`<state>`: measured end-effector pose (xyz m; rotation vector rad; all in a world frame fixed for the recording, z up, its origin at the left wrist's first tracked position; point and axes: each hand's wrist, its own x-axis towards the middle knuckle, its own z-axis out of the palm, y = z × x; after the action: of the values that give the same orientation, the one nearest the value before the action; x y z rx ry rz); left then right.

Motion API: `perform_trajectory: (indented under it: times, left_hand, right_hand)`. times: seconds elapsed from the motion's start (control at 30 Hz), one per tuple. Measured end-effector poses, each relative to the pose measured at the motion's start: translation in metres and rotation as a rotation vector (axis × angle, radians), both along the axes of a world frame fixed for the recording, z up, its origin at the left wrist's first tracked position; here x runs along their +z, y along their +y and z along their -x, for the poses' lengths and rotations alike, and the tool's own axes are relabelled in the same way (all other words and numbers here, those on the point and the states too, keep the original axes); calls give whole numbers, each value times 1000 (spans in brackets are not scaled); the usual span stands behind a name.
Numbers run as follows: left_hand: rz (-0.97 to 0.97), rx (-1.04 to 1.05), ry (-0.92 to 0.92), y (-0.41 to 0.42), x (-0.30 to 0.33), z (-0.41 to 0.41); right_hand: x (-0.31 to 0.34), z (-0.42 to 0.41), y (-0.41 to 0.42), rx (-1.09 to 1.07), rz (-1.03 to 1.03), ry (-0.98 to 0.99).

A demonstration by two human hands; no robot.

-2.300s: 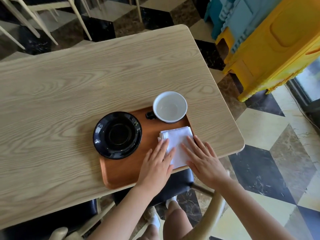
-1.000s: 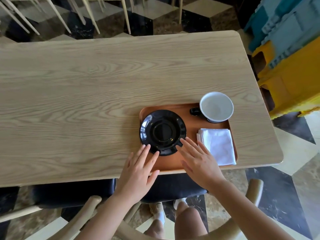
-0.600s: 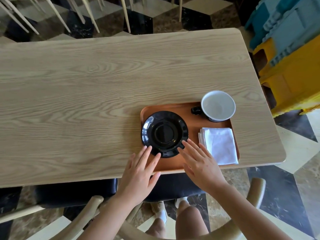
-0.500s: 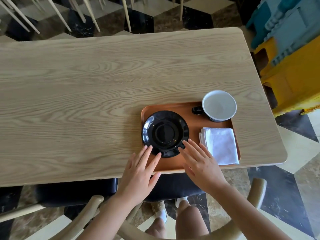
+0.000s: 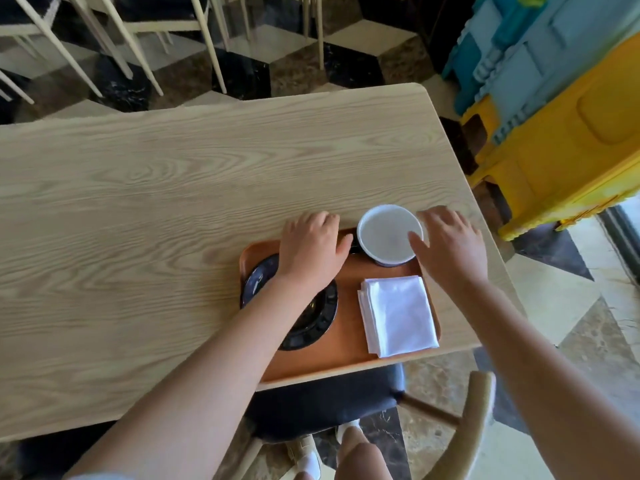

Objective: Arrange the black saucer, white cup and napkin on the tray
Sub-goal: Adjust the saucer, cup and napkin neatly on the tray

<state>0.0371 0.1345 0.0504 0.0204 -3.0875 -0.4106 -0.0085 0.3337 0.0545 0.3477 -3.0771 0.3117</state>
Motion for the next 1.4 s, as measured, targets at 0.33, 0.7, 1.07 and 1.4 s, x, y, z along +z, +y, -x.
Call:
perform_trajectory:
  times: [0.33, 0.7, 1.07, 1.4]
  left_hand:
    - [-60, -4, -66, 32, -22, 32]
    - [-521, 154, -198, 11, -21, 16]
    - [-547, 216, -122, -1, -24, -3]
    - [-407, 151, 209, 21, -22, -51]
  right_hand:
    - [-20, 26, 5, -27, 46, -166]
    - [-18, 18, -2, -67, 358, -316]
    - [-21, 0, -12, -57, 467, -353]
    - [-27, -38, 30, 163, 340, -149]
